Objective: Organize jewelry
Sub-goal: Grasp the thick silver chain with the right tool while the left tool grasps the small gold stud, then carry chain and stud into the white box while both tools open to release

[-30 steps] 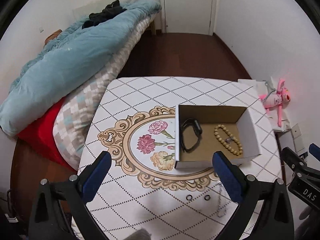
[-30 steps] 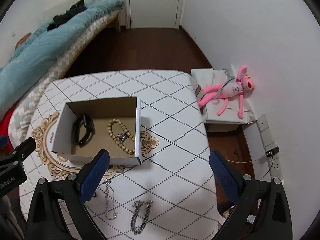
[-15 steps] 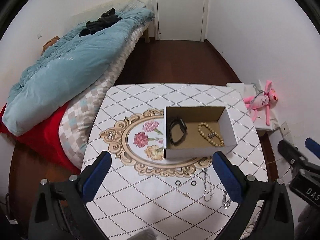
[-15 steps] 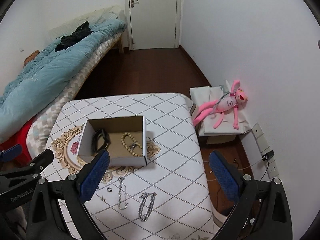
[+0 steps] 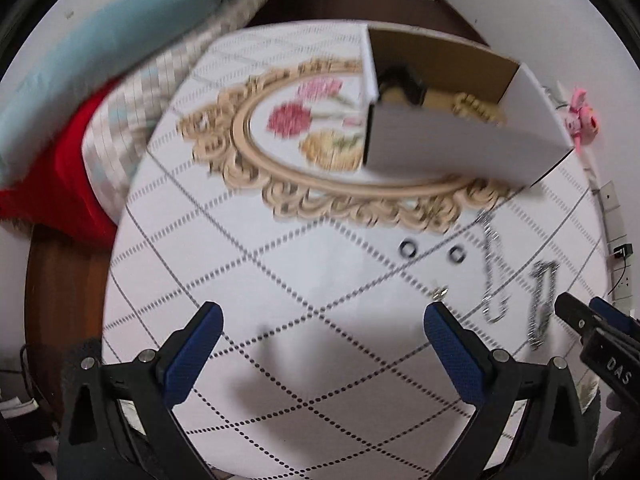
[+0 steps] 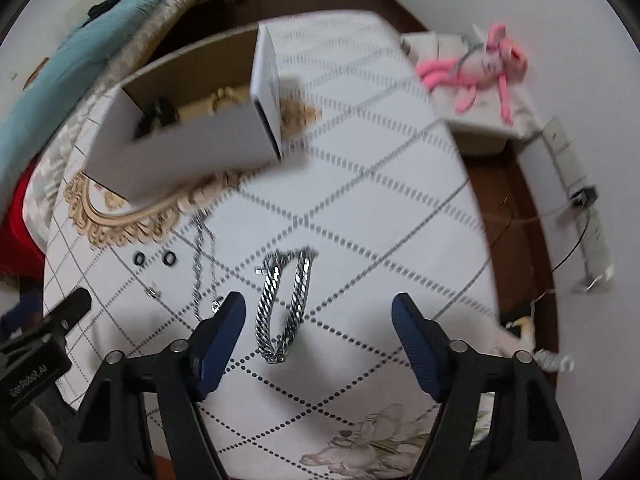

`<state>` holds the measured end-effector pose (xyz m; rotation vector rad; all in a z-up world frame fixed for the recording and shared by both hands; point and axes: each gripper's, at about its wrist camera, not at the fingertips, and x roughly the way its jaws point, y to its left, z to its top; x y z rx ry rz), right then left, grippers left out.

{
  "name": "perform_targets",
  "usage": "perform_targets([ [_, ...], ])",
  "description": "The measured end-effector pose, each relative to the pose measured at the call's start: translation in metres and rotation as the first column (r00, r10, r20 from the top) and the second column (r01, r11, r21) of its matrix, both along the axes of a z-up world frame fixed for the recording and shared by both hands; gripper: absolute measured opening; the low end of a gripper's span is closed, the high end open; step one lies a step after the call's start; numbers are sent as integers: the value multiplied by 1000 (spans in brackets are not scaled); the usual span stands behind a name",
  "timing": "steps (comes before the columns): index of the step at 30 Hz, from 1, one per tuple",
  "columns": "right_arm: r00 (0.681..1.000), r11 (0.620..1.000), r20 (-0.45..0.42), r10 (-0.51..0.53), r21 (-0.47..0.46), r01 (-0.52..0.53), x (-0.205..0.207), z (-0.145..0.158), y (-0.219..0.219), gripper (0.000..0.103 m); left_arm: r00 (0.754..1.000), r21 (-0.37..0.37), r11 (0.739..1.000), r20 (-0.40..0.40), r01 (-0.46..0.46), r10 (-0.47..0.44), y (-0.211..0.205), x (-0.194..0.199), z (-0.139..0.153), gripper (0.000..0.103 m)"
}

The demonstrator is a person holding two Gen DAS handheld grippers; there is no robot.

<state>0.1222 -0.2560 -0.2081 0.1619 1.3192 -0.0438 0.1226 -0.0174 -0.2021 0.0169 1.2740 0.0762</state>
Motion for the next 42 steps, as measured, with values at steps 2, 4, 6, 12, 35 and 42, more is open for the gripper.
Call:
perform_targets([
  [2, 1000, 1000, -25, 2, -7, -2, -1, -16, 3, 61, 1000, -1, 1000, -5, 12, -12, 0, -2, -7, 102],
  [4, 999, 1000, -41, -4, -1, 4, -1, -26, 5, 50, 1000, 2, 1000, -6, 24, -24, -3, -4, -11, 100],
  [6, 1000, 1000, -19, 3, -26, -4, -2, -28, 9, 44, 999, -7, 999, -3, 38, -38, -5, -6, -11, 100],
  [12, 999, 993, 22, 48, -105, -45, -7, -27, 27, 10, 993, -27, 993, 3, 114, -114, -28, -6, -15, 87],
  [35, 999, 996, 27, -46, -71, 48, 2, -27, -13, 8, 985, -91, 981, 17, 170, -169, -66, 1, -21, 6],
  [42, 995, 999, 94, -34, -9, 35, -2, -8, -10, 8, 984, -114, 978, 28, 176, -174, -57, -1, -11, 6],
])
